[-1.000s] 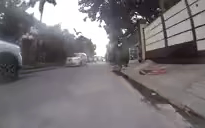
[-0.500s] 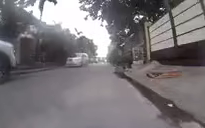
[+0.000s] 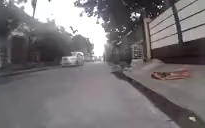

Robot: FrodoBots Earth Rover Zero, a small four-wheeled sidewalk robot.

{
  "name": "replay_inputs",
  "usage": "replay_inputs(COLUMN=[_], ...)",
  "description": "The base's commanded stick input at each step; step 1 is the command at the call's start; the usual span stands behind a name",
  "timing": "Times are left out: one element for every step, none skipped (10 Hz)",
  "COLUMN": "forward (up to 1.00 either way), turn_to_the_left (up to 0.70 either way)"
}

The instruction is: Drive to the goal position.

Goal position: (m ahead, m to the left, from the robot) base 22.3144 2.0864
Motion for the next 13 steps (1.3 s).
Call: replay_inputs(forward=[1.00, 1.00, 1.00, 1.00, 1.00, 1.00, 1.00, 1.00, 1.00, 1.00, 1.00, 1.00, 1.00], turn_to_the_left=[0.00, 0.00, 0.00, 0.00, 0.00, 0.00, 0.00, 0.00, 0.00, 0.00, 0.00, 0.00, 0.00])
